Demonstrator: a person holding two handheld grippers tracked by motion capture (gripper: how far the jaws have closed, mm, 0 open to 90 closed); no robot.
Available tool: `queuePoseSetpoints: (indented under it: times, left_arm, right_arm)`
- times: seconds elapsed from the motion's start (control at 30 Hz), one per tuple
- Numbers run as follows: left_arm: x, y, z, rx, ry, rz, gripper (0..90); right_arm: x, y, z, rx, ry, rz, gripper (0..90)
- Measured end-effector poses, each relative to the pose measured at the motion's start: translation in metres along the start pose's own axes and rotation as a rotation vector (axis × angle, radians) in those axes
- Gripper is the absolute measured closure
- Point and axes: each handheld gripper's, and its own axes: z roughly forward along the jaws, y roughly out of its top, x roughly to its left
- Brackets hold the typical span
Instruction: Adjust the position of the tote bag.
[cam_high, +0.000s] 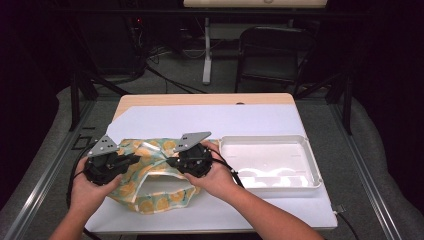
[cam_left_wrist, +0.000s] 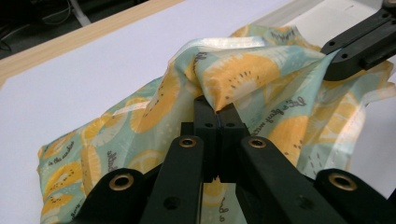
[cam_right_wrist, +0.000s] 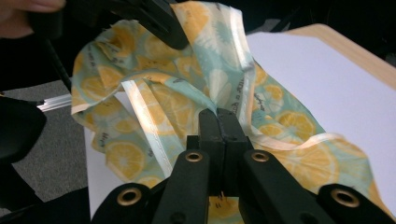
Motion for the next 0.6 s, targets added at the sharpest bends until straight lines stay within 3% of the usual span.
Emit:
queuePoseSetpoints:
  times: [0.2,0.47,0.6]
  left_arm:
    - [-0.005,0.009,-0.012,-0.032,0.005,0.019,90.0]
    - [-0.005,0.024,-0.021,-0.049,0.016,0.045,89.8]
    - [0.006,0.03,-0.011,-0.037,-0.002,0.012,89.8]
  right_arm:
    - [0.008,0.012,-0.012,-0.04,-0.001,-0.034,90.0]
    - [0.002,0.025,-0.024,-0.088,-0.024,-0.035,90.0]
    - [-0.009,0.028,-0.021,-0.084,-0.044,-0.017,90.0]
